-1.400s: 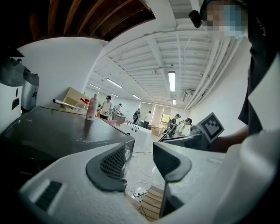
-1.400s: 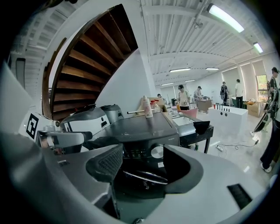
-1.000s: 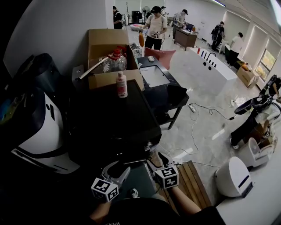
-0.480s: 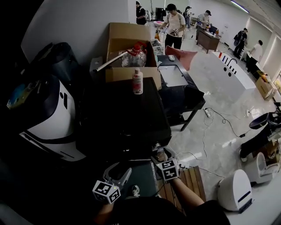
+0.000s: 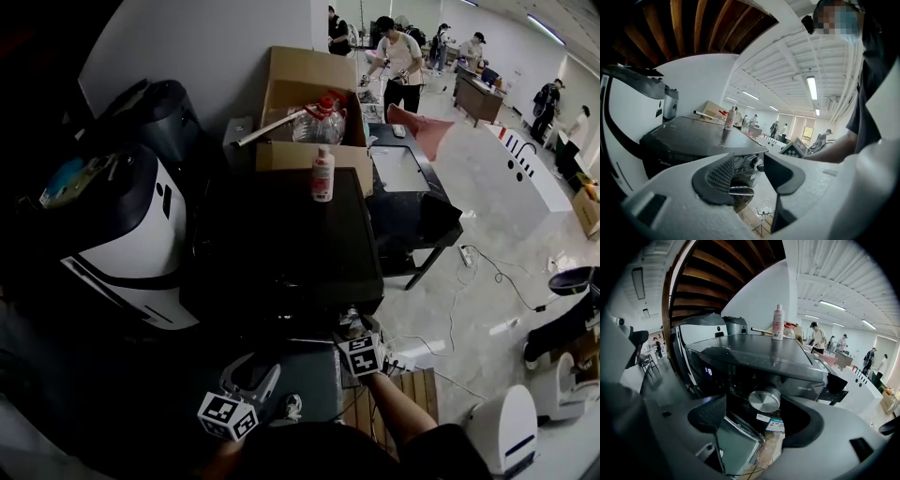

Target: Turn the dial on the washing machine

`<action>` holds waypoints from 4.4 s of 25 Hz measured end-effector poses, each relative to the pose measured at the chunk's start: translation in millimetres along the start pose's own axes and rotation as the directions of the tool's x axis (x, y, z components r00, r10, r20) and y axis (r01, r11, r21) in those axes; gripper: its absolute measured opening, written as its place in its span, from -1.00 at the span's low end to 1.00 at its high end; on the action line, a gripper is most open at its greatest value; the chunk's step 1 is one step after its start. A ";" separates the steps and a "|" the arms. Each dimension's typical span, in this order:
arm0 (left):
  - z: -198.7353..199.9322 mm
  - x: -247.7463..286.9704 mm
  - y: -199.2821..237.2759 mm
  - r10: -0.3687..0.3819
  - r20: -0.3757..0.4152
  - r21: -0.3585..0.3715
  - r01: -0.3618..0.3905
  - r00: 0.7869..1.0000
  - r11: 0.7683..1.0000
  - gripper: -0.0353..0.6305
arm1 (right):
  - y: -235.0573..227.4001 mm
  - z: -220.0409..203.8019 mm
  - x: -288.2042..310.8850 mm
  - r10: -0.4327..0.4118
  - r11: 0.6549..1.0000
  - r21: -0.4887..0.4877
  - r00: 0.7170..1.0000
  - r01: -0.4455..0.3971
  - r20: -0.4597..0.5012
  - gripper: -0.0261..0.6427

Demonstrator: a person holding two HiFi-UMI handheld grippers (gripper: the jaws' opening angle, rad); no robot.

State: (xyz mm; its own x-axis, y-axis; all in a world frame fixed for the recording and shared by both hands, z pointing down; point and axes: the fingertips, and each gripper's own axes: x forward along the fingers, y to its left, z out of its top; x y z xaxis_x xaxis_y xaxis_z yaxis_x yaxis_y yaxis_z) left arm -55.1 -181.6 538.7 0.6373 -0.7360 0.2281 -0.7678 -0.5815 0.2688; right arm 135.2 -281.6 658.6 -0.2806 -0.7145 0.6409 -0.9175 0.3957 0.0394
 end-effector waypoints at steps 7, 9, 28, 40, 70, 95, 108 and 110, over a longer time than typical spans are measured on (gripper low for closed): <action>-6.8 -17.0 6.4 0.067 -0.002 -0.018 -0.067 0.998 0.998 -0.31 | -4.3 -2.4 11.3 -0.016 0.999 -0.028 1.000 0.016 -0.013 0.10; -7.7 -19.4 7.4 0.079 0.000 -0.021 -0.079 0.997 0.997 -0.31 | -3.3 -5.3 14.4 -0.011 0.999 -0.034 1.000 0.010 -0.023 0.10; -18.1 -30.9 9.8 0.115 -0.014 -0.042 -0.116 0.993 0.992 -0.31 | -8.0 -25.4 32.3 0.013 0.999 0.051 0.997 -0.009 -0.080 0.15; -21.5 -40.4 18.6 0.144 -0.009 -0.051 -0.144 0.990 0.988 -0.31 | -7.0 -36.4 43.0 0.046 0.993 0.118 0.991 -0.031 -0.123 0.14; -18.0 -17.1 8.8 0.105 -0.009 -0.055 -0.105 0.994 0.993 -0.31 | -11.9 -6.0 9.6 0.017 0.999 0.048 1.000 -0.017 0.003 0.09; -22.3 -34.6 4.5 0.154 0.006 -0.062 -0.154 0.988 0.986 -0.31 | -9.9 -14.3 25.9 0.013 0.995 0.098 1.000 -0.010 -0.025 0.13; -24.3 -38.6 11.0 0.156 0.001 -0.060 -0.155 0.988 0.986 -0.31 | -14.2 -21.5 28.7 0.009 0.988 0.154 0.999 -0.002 -0.045 0.10; -20.9 -38.8 11.6 0.158 0.003 -0.059 -0.158 0.987 0.986 -0.31 | -15.4 -17.6 19.1 0.007 0.985 0.170 1.000 -0.003 -0.023 0.08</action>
State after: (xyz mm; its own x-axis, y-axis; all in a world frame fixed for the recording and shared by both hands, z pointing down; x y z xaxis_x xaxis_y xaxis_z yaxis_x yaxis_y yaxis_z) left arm -87.4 -152.5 552.6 0.5076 -0.8197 0.2654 -0.8535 -0.4364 0.2846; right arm 148.9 -291.1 683.7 -0.2806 -0.6981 0.6588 -0.9512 0.2939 -0.0937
